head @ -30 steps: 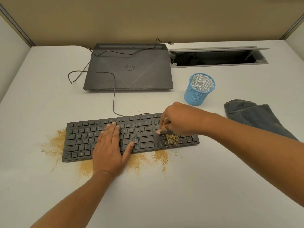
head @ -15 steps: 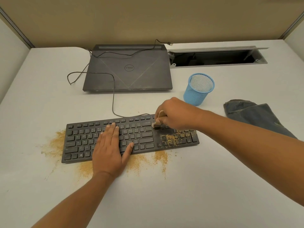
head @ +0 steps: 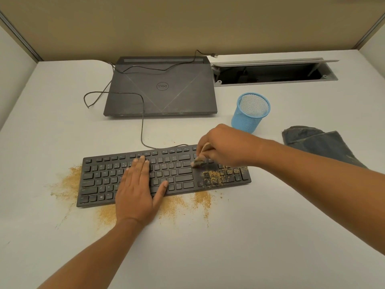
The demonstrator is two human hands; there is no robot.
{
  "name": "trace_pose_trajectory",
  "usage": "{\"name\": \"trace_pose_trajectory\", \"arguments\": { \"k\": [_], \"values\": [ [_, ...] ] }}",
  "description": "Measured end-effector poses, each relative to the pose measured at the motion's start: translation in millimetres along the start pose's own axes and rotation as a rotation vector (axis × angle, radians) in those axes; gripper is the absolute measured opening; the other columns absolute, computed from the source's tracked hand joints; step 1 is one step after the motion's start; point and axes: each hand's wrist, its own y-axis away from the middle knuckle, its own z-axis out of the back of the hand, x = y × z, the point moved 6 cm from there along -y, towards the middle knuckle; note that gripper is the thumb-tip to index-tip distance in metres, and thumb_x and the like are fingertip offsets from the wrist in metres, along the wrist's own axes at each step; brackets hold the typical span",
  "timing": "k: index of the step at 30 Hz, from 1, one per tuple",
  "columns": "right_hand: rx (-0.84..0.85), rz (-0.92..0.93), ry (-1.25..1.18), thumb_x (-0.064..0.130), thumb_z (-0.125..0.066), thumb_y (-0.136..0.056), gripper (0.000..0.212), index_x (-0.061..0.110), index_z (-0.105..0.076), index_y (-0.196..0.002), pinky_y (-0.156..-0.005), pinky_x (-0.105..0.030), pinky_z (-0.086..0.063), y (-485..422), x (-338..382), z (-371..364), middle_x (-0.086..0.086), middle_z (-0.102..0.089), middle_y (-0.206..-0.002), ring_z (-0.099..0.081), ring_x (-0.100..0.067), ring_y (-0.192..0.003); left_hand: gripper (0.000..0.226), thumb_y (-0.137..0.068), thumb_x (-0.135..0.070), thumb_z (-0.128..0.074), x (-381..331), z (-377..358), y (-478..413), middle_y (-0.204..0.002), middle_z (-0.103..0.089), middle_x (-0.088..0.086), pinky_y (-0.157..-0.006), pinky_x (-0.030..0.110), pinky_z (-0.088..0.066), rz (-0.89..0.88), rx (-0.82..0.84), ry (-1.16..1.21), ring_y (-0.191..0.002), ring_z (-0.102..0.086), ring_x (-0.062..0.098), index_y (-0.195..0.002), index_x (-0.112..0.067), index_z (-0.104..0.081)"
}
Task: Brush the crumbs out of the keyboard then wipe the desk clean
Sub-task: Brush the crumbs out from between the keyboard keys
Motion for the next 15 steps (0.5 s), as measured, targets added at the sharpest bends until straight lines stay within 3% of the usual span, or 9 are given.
{"name": "trace_pose_trajectory", "arguments": {
  "k": [3,5,8,12,15],
  "values": [
    [0.093,-0.021,0.024,0.024,-0.061,-0.096,0.018,0.016,-0.077,-0.098,-0.067,-0.028,-0.047,7.4,-4.1,-10.7,0.009,-0.067,-0.084,-0.059,-0.007,-0.074,0.081,-0.095,-0.068,-0.019,-0.3,0.4,-0.1,-0.160,-0.027,0.005,-0.122,0.037,-0.012,0.002,-0.001,0.000,-0.149,-0.018,0.018,-0.152,-0.011,-0.029],
    [0.034,-0.037,0.043,0.026,-0.059,-0.096,0.022,0.015,-0.077,-0.090,-0.067,-0.029,-0.050,11.0,-8.7,-5.6,0.009,-0.071,-0.089,-0.059,-0.008,-0.074,0.081,-0.095,-0.068,-0.018,0.7,-0.1,-0.2,-0.160,-0.025,0.005,-0.122,0.037,-0.012,0.006,0.000,-0.008,-0.149,-0.017,0.018,-0.152,-0.011,-0.028],
    [-0.042,-0.054,-0.036,0.028,-0.061,-0.095,0.017,0.019,-0.075,-0.097,-0.059,-0.020,-0.044,15.5,-10.5,-3.9,0.009,-0.069,-0.086,-0.055,-0.002,-0.069,0.082,-0.095,-0.068,-0.017,0.9,-1.5,-0.6,-0.160,-0.025,0.005,-0.122,0.037,-0.012,0.003,0.005,-0.015,-0.149,-0.016,0.018,-0.152,-0.011,-0.028],
    [0.015,-0.083,0.088,0.029,-0.058,-0.094,0.025,0.012,-0.075,-0.087,-0.072,-0.039,-0.057,17.3,-13.7,-15.5,-0.002,-0.072,-0.087,-0.064,-0.018,-0.075,0.082,-0.095,-0.068,-0.017,0.2,-1.1,-0.1,-0.160,-0.026,0.006,-0.122,0.037,-0.013,0.006,0.001,-0.016,-0.149,-0.018,0.018,-0.152,-0.010,-0.029],
    [-0.098,-0.096,0.023,0.025,-0.054,-0.094,0.028,0.013,-0.072,-0.077,-0.071,-0.037,-0.056,16.6,-15.6,-9.5,-0.003,-0.073,-0.091,-0.063,-0.020,-0.076,0.082,-0.095,-0.068,-0.018,0.7,-1.0,0.2,-0.160,-0.026,0.006,-0.122,0.037,-0.013,0.008,-0.001,-0.018,-0.149,-0.018,0.019,-0.152,-0.010,-0.029]
  ]
}}
